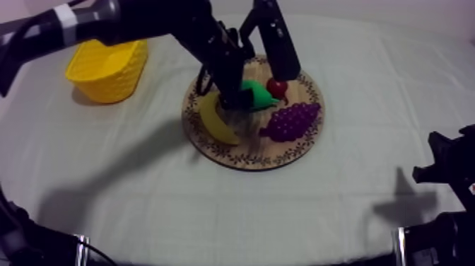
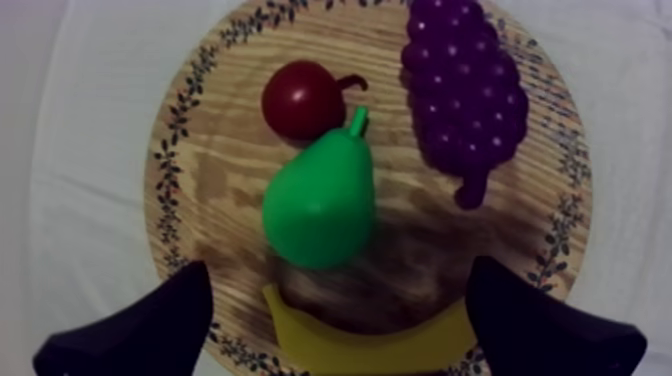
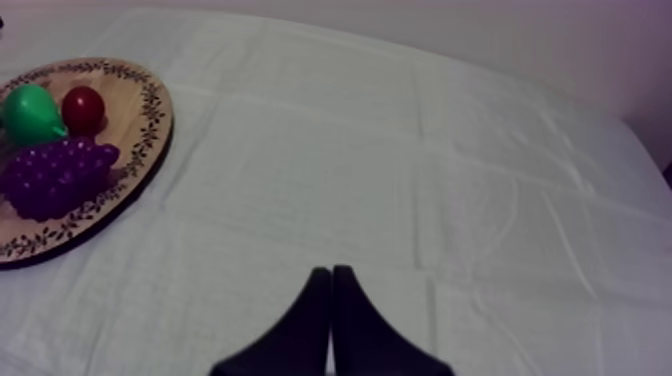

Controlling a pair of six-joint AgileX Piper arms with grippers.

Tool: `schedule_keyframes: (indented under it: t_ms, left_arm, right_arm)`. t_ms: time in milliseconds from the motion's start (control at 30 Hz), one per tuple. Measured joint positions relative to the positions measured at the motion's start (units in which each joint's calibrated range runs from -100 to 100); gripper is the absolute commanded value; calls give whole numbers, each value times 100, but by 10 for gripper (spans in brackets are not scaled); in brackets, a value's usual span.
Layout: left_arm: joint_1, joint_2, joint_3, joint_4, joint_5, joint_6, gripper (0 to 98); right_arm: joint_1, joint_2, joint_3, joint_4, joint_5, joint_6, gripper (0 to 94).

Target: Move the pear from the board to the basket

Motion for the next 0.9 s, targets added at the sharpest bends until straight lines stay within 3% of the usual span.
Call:
schedule_keyframes:
  t_ms: [367,533,700,900]
  left_arm:
    - [82,1398,-1656,-300,1528,362,827]
    - [107,1916,-2268,-459,2002,538,712]
    - [192,2273,-2606,-718,2152,821,567]
    - [224,2262,-2612,-1005,2197,1146,492]
  right_arm:
    - [0,0,0,0,0,0,3]
    - [0,0,0,0,0,0,3]
    - [0,0,0,0,0,0,3]
    - [0,0,0,0,0,0,3]
